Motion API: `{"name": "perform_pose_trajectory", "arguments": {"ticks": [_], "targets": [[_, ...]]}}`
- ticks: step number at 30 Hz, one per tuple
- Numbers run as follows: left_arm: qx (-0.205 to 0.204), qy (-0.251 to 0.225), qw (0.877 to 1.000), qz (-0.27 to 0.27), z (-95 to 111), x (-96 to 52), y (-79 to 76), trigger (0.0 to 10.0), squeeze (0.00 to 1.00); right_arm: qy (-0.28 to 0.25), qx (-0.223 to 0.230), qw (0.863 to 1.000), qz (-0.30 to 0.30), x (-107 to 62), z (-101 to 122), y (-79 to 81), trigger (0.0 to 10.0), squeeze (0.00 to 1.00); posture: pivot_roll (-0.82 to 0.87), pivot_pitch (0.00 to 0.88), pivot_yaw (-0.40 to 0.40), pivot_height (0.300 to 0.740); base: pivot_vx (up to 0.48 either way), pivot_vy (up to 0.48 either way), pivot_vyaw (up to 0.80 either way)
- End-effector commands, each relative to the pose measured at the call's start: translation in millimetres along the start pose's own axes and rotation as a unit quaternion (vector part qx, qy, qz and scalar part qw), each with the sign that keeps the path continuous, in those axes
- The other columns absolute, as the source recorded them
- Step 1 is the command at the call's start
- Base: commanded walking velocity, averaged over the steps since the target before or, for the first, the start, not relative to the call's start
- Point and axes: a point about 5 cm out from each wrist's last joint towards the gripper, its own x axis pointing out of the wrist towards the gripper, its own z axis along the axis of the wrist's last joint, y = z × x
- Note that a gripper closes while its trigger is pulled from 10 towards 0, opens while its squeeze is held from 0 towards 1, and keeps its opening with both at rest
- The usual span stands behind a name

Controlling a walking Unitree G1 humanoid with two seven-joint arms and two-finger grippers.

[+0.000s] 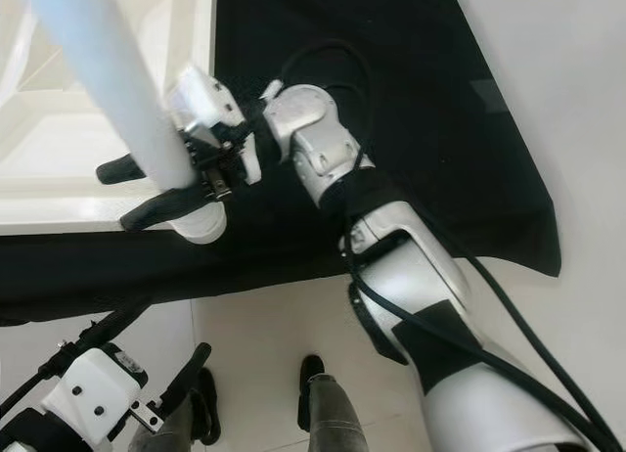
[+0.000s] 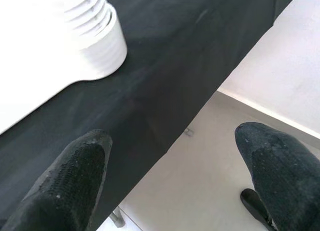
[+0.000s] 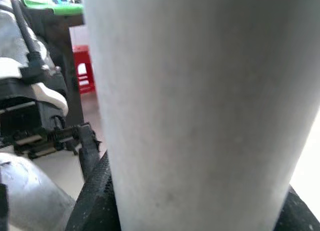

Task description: Building children table

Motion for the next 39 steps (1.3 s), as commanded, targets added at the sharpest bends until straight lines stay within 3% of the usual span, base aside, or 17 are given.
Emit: {"name": "perform_pose_trajectory", "arguments": {"ticks": [1, 5, 8, 12, 14, 16, 17, 20, 22, 24, 25, 26, 28, 29, 31, 36, 39], "targets": [[-0.011, 0.020, 1.000, -0.007, -5.8, -1.1, -4.7, 10.0, 0.00, 0.061, 0.081, 0.995, 0.017, 6.0, -45.3, 18.4, 10.0, 0.00, 0.17, 0.505, -0.064, 0.740, 0.000, 0.000, 0.00], [-0.011, 0.018, 1.000, -0.008, -6.8, 1.4, -4.2, 10.0, 0.00, 0.074, 0.084, 0.994, -0.010, 3.3, -50.5, 19.1, 10.0, 0.00, 0.15, 0.497, -0.065, 0.740, 0.000, 0.000, 0.00], [-0.012, 0.015, 1.000, -0.009, -7.7, 4.9, -3.5, 10.0, 0.00, 0.124, 0.113, 0.982, -0.091, -2.5, -64.5, 18.0, 10.0, 0.00, 0.14, 0.488, -0.074, 0.740, 0.000, 0.000, 0.00], [-0.014, 0.014, 1.000, -0.009, -9.0, 7.7, -3.7, 10.0, 0.00, 0.128, 0.152, 0.973, -0.120, -9.7, -71.1, 20.1, 10.0, 0.00, 0.13, 0.483, -0.077, 0.740, 0.000, 0.000, 0.00], [-0.016, 0.012, 1.000, -0.010, -10.4, 10.3, -4.1, 10.0, 0.00, 0.136, 0.193, 0.956, -0.175, -20.5, -76.8, 17.5, 10.0, 0.00, 0.11, 0.477, -0.082, 0.740, 0.000, 0.000, 0.00], [-0.017, 0.011, 1.000, -0.010, -10.7, 11.0, -4.1, 10.0, 0.00, 0.137, 0.201, 0.951, -0.190, -22.8, -77.8, 16.3, 10.0, 0.00, 0.11, 0.477, -0.082, 0.740, 0.000, 0.000, 0.00], [-0.018, 0.010, 1.000, -0.010, -11.0, 12.0, -4.4, 10.0, 0.00, 0.132, 0.215, 0.939, -0.233, -28.6, -78.5, 12.5, 10.0, 0.00, 0.10, 0.474, -0.086, 0.740, 0.000, 0.000, 0.00], [-0.018, 0.010, 1.000, -0.010, -11.3, 12.6, -4.6, 10.0, 0.00, 0.129, 0.221, 0.933, -0.254, -31.8, -79.1, 11.2, 10.0, 0.00, 0.10, 0.470, -0.090, 0.740, 0.000, 0.000, 0.00], [-0.019, 0.009, 1.000, -0.010, -11.8, 13.8, -4.9, 10.0, 0.00, 0.123, 0.237, 0.916, -0.301, -38.9, -81.3, 10.0, 10.0, 0.00, 0.09, 0.467, -0.090, 0.740, 0.000, 0.000, 0.00], [-0.019, 0.009, 1.000, -0.010, -11.8, 13.8, -4.9, 10.0, 0.00, 0.123, 0.237, 0.916, -0.301, -38.9, -81.3, 10.0, 10.0, 0.00, 0.09, 0.467, -0.090, 0.740, 0.000, 0.000, 0.00], [-0.019, 0.009, 1.000, -0.010, -12.1, 14.6, -4.8, 10.0, 0.00, 0.119, 0.244, 0.906, -0.326, -43.4, -83.1, 10.2, 10.0, 0.00, 0.09, 0.466, -0.090, 0.740, 0.000, 0.000, 0.00], [-0.019, 0.009, 1.000, -0.010, -12.1, 14.6, -4.8, 10.0, 0.00, 0.119, 0.244, 0.906, -0.326, -43.4, -83.1, 10.2, 10.0, 0.00, 0.09, 0.466, -0.090, 0.740, 0.000, 0.000, 0.00], [-0.021, 0.008, 1.000, -0.011, -12.9, 16.0, -4.3, 10.0, 0.00, 0.114, 0.262, 0.872, -0.397, -54.6, -88.9, 11.2, 10.0, 0.00, 0.08, 0.464, -0.087, 0.740, 0.000, 0.000, 0.00], [-0.021, 0.008, 1.000, -0.011, -12.9, 16.0, -4.3, 10.0, 0.00, 0.114, 0.262, 0.872, -0.397, -54.6, -88.9, 11.2, 10.0, 0.00, 0.08, 0.464, -0.087, 0.740, 0.000, 0.000, 0.00], [-0.022, 0.008, 1.000, -0.012, -13.6, 16.8, -4.0, 10.0, 0.00, 0.103, 0.270, 0.846, -0.447, -63.0, -91.6, 12.5, 10.0, 0.00, 0.08, 0.461, -0.088, 0.740, 0.000, 0.000, 0.00], [-0.022, 0.008, 1.000, -0.012, -14.1, 17.2, -4.0, 10.0, 0.00, 0.086, 0.269, 0.835, -0.472, -67.4, -91.3, 14.9, 10.0, 0.00, 0.08, 0.461, -0.086, 0.740, 0.000, 0.000, 0.00], [-0.022, 0.008, 1.000, -0.013, -14.9, 17.3, -3.6, 10.0, 0.00, 0.044, 0.264, 0.824, -0.499, -60.8, -94.0, 27.0, 10.0, 0.00, 0.07, 0.460, -0.084, 0.740, 0.000, 0.000, 0.00]]}}
